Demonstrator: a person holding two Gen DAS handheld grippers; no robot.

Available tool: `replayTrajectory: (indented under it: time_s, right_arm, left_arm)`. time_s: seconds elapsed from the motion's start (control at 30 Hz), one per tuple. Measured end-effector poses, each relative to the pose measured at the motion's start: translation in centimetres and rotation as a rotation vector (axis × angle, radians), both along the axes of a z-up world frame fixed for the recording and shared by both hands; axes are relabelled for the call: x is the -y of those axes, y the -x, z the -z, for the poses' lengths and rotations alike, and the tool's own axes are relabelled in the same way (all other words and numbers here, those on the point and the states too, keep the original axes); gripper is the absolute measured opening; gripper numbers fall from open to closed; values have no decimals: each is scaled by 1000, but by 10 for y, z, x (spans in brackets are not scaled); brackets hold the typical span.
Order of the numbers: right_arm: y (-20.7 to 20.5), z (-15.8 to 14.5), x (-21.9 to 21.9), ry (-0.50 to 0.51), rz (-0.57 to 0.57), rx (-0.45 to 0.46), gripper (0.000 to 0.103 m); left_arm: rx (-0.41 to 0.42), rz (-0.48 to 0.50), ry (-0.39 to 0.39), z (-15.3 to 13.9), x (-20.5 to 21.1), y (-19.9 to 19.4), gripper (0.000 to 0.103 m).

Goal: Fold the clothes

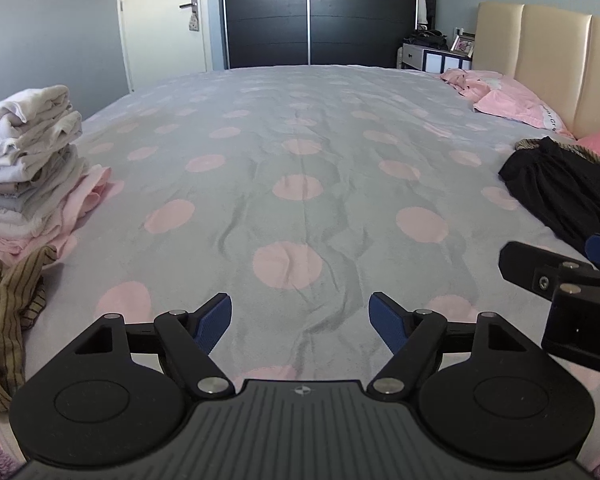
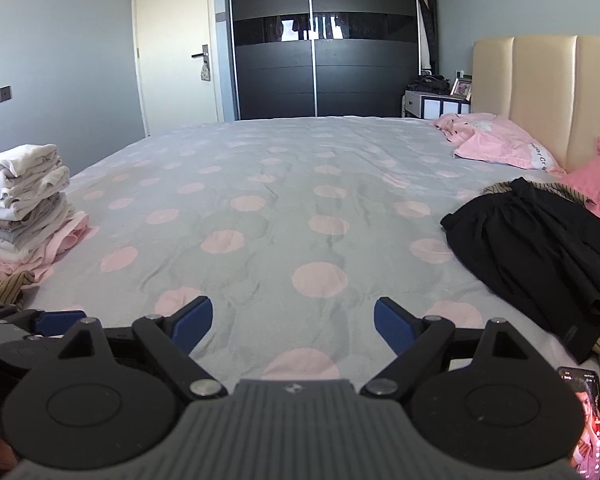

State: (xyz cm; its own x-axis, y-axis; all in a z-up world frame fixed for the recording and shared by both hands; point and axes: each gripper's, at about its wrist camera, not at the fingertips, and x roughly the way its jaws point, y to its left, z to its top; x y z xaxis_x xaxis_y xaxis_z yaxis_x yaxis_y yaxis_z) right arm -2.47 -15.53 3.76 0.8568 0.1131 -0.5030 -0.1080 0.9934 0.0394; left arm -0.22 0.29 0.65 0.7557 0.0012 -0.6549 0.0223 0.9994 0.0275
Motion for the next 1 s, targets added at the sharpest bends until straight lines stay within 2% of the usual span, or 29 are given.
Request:
replayTrajectory:
  time_s: [0.1,0.43,1.0]
  right_arm:
    - [1,-1,-1,1,-8,13,89]
    - [6,-4,-1,1,-6,70,90]
    - [8,2,7,-10,7,61,90]
  left_arm:
    - [3,2,-18,0,4,2,75]
    - [20,-12,-4,-4,5,5,75]
    - [17,-12,-10,-6,4,5,75]
